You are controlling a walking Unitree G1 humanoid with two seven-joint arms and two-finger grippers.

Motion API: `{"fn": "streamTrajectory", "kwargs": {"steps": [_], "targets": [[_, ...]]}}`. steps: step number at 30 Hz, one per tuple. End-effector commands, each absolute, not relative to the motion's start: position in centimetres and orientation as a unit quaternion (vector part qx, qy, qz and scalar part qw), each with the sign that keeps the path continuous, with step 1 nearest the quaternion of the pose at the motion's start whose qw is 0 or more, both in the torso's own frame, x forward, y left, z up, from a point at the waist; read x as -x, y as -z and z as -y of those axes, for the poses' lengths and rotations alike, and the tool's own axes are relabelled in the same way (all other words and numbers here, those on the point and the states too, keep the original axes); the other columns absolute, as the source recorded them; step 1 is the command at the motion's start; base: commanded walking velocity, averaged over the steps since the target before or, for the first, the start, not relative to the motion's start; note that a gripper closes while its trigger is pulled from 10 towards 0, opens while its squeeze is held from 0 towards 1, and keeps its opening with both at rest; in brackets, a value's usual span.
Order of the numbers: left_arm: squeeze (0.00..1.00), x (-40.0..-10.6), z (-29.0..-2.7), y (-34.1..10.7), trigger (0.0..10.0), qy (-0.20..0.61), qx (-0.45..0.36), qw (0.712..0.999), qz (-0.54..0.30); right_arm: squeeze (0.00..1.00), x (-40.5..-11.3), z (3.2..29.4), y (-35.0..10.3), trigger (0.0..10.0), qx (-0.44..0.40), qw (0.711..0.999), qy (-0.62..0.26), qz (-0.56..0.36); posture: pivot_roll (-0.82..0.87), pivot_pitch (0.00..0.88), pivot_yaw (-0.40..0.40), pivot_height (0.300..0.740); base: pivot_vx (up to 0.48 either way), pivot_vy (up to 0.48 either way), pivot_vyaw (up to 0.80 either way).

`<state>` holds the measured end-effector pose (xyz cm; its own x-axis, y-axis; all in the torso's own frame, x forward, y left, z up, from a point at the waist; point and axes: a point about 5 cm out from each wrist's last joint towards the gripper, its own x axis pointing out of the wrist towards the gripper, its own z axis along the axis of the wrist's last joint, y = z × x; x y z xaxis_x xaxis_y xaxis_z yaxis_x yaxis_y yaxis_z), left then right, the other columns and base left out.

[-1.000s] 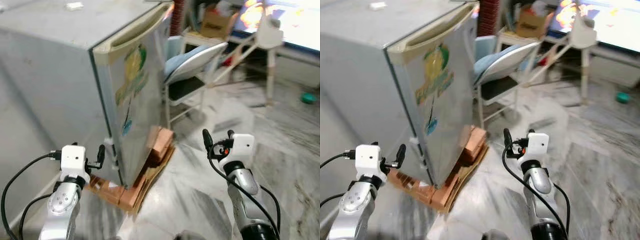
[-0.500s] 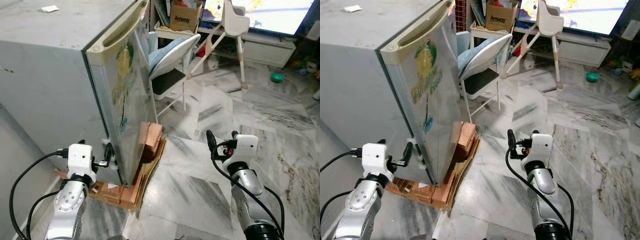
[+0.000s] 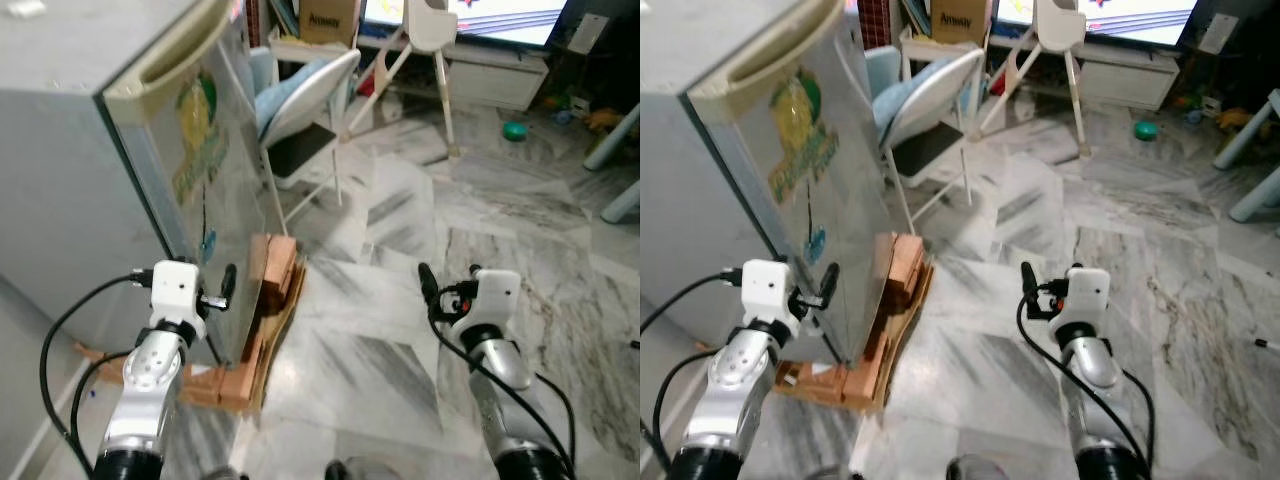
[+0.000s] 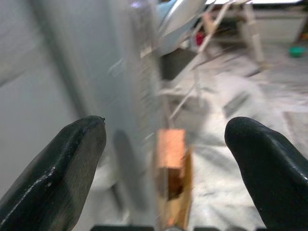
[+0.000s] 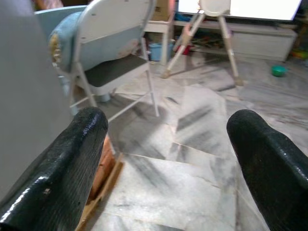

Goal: Restocking fridge

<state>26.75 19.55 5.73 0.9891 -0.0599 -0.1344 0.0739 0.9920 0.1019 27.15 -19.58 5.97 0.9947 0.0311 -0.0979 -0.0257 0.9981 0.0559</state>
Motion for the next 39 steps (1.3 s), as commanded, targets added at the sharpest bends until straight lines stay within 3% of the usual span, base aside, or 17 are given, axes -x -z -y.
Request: {"fn": "streamTrajectory", "kwargs": {"steps": [1, 9, 25, 32, 39], "targets": [[0.00, -27.0, -20.0, -5.8, 10.0, 0.023, -0.062, 0.996, -0.063, 0.00, -27.3, 19.5, -6.5, 10.0, -0.024, 0.999, -0.019, -0.043, 0.01, 0.000, -0.072, 0.740, 0.000, 0.000, 0.00], [0.00, -28.4, -21.2, -6.1, 10.0, 0.027, -0.072, 0.995, -0.063, 0.00, -26.6, 19.7, -6.3, 10.0, -0.018, 0.998, -0.031, -0.051, -0.01, 0.000, -0.085, 0.740, 0.000, 0.000, 0.00], [0.00, -31.9, -19.8, -7.7, 10.0, 0.070, -0.064, 0.994, -0.044, 0.00, -25.8, 20.5, -6.1, 10.0, -0.023, 0.997, -0.024, -0.063, -0.05, 0.000, -0.069, 0.740, 0.000, 0.000, 0.00], [0.00, -32.9, -18.8, -8.1, 10.0, 0.091, -0.066, 0.993, -0.038, 0.00, -25.8, 20.4, -6.0, 10.0, -0.022, 0.997, -0.024, -0.068, -0.05, 0.000, -0.065, 0.740, 0.000, 0.000, 0.00], [0.00, -33.5, -15.6, -8.6, 10.0, 0.161, -0.060, 0.985, -0.027, 0.00, -24.8, 20.9, -4.4, 10.0, -0.010, 0.993, -0.031, -0.116, -0.05, 0.000, -0.061, 0.740, 0.000, 0.000, 0.00]]}}
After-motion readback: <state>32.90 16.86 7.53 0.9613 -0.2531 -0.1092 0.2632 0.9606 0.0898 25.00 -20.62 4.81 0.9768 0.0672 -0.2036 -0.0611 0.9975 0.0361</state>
